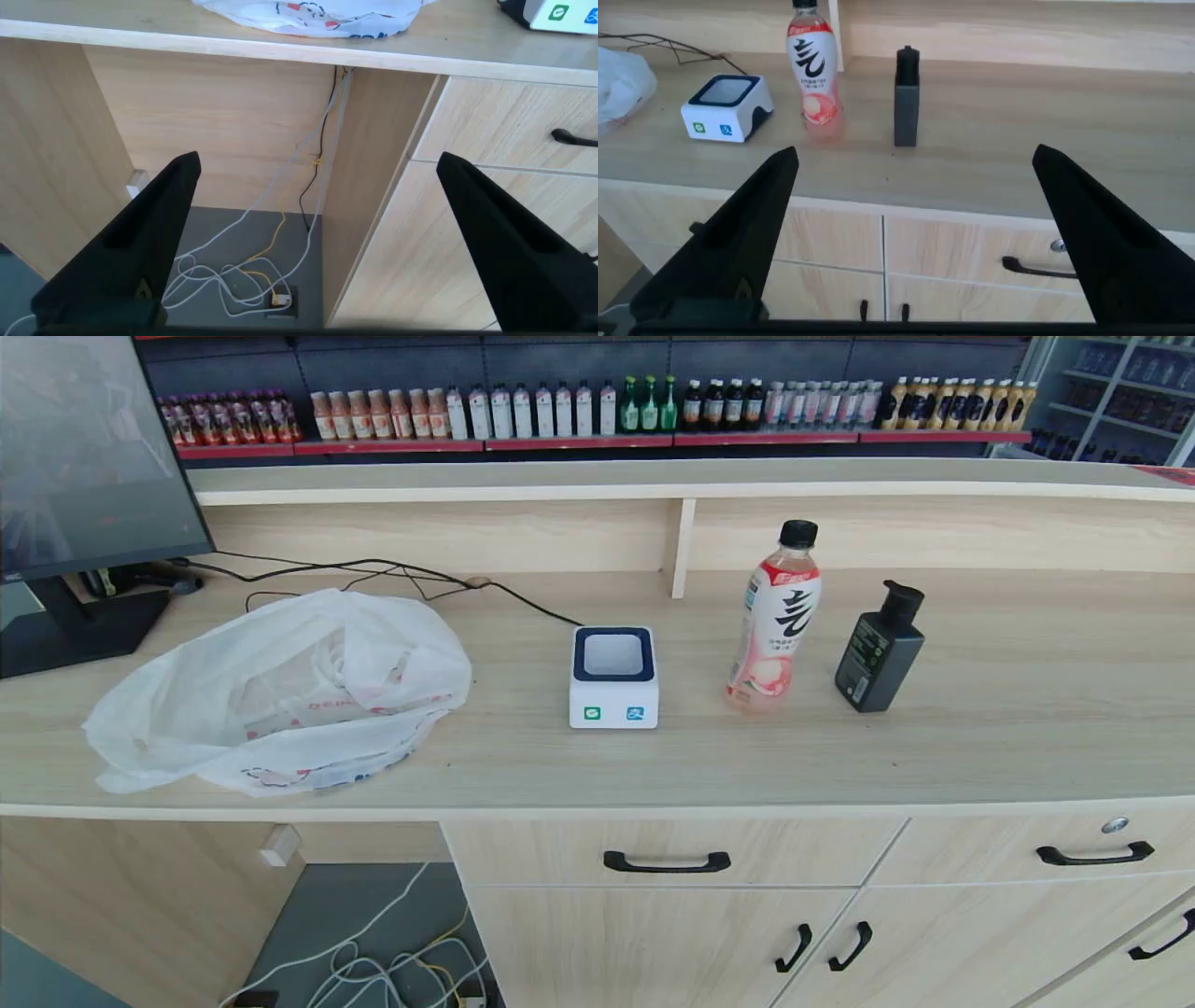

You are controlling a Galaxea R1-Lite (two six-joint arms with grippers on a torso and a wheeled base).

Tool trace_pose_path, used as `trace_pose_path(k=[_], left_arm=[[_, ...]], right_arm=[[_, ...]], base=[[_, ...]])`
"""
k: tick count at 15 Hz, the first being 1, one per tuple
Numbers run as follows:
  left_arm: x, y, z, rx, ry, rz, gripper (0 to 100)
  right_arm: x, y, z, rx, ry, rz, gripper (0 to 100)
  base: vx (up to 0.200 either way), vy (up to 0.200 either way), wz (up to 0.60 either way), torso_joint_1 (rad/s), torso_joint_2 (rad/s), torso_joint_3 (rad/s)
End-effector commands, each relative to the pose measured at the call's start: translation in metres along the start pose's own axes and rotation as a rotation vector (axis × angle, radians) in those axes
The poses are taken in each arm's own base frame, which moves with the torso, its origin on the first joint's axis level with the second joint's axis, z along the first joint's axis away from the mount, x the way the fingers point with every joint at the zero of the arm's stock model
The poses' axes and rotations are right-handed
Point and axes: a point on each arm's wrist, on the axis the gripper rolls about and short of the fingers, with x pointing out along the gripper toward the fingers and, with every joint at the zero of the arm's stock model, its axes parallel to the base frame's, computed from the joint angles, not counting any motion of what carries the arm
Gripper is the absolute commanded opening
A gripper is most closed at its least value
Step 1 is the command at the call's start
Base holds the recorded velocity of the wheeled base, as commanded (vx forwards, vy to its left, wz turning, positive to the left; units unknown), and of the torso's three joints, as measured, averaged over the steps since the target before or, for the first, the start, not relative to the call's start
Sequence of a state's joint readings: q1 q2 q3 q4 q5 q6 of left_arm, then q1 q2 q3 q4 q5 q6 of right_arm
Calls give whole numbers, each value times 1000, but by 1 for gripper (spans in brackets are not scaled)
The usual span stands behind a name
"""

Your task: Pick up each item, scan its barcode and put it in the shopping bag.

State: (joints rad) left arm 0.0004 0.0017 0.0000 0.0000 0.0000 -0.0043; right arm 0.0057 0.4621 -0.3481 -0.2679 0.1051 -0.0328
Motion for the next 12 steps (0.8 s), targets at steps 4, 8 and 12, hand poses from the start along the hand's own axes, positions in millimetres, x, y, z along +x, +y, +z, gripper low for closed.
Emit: trace_pose_path(k=[4, 8, 12], left_arm=[[0, 0, 0, 0, 0, 1, 100], [0, 0, 0, 0, 0, 0, 100], [0, 0, 0, 0, 0, 0, 100]], right_arm=[[135, 8, 23, 10, -128, 152, 100], [224, 29, 2, 36, -386, 152, 100], [241, 55, -6, 86, -361, 182, 100]], base=[[0, 0, 0, 0, 0, 0], [0, 0, 0, 0, 0, 0], [0, 0, 0, 0, 0, 0]])
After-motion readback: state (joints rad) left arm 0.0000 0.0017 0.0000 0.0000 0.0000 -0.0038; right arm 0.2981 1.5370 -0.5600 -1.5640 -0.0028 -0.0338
